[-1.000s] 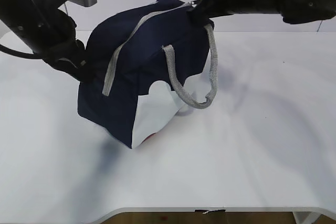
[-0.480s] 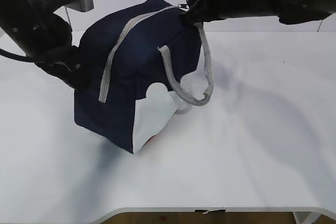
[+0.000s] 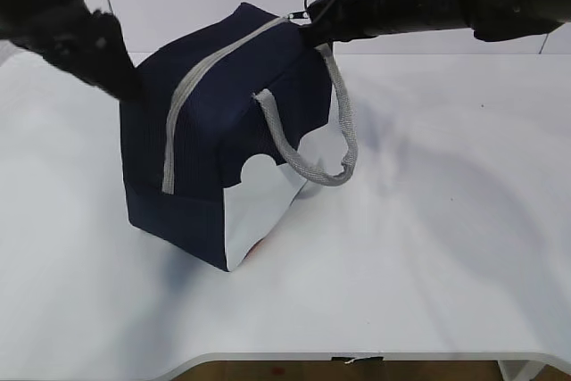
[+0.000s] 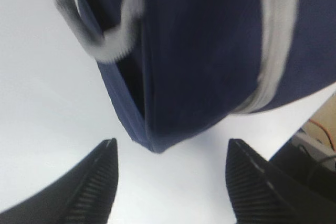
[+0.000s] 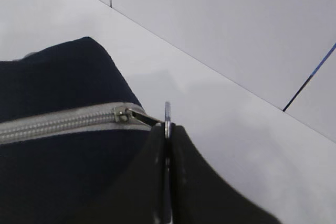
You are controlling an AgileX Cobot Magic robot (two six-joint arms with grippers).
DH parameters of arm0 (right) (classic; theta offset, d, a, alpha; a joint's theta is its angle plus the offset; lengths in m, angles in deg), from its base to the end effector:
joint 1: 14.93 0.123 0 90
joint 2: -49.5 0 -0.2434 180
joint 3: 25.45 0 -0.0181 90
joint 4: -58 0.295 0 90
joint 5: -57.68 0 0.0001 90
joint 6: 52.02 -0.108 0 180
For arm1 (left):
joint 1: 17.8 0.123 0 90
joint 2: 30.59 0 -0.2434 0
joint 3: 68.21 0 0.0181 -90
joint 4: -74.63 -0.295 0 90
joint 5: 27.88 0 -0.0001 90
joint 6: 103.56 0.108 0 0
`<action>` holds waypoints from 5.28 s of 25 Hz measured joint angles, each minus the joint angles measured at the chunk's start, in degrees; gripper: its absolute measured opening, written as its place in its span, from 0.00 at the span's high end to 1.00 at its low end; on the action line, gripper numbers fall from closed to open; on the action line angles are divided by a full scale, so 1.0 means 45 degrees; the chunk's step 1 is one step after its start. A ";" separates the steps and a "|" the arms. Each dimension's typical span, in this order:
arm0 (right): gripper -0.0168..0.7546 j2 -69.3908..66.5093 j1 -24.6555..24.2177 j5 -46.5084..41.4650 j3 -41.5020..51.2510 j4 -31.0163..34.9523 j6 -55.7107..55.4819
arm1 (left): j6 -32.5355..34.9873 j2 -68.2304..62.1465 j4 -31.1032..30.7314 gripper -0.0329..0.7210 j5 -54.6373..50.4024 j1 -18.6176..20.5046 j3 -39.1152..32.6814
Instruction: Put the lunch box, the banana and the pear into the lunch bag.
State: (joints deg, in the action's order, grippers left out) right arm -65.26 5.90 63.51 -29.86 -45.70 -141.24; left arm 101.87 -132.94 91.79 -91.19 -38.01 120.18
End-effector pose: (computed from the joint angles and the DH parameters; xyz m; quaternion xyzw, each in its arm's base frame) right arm 0.4492 0.1822 0.2186 -0.2776 0.7792 0.0715 0.5573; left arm 0.3557 -0.1613 0.2631 0.3396 0.9088 -0.1349 0.2012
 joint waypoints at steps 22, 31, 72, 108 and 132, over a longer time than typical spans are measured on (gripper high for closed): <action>0.97 0.0000 0.0000 0.0537 0.0000 -0.0090 -0.0289 | -0.0056 -0.2848 0.1850 0.38 0.1136 0.0000 0.3383; 0.97 0.0000 0.0000 0.0537 0.0000 -0.0090 -0.0289 | 0.0267 -0.3272 0.2094 0.88 0.1167 0.0000 0.3391; 0.97 -0.1859 -0.0992 0.2363 -0.0080 -0.0090 -0.7838 | 0.2307 -0.2435 0.0217 0.95 0.0103 0.0000 0.3452; 0.97 -0.3516 -0.1069 0.3087 -0.2602 -0.0361 -0.8838 | 0.2307 -0.2407 0.0456 0.95 0.0086 0.0658 0.3452; 0.97 -0.4840 -0.1069 0.3920 -0.3185 -0.0358 -0.9717 | 0.2361 -0.2407 0.0515 0.95 0.0086 0.0758 0.3452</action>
State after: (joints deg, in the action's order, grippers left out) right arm -87.04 1.09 81.15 -44.19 -47.31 -184.96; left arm 112.49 -143.77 94.11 -90.80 -34.60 135.72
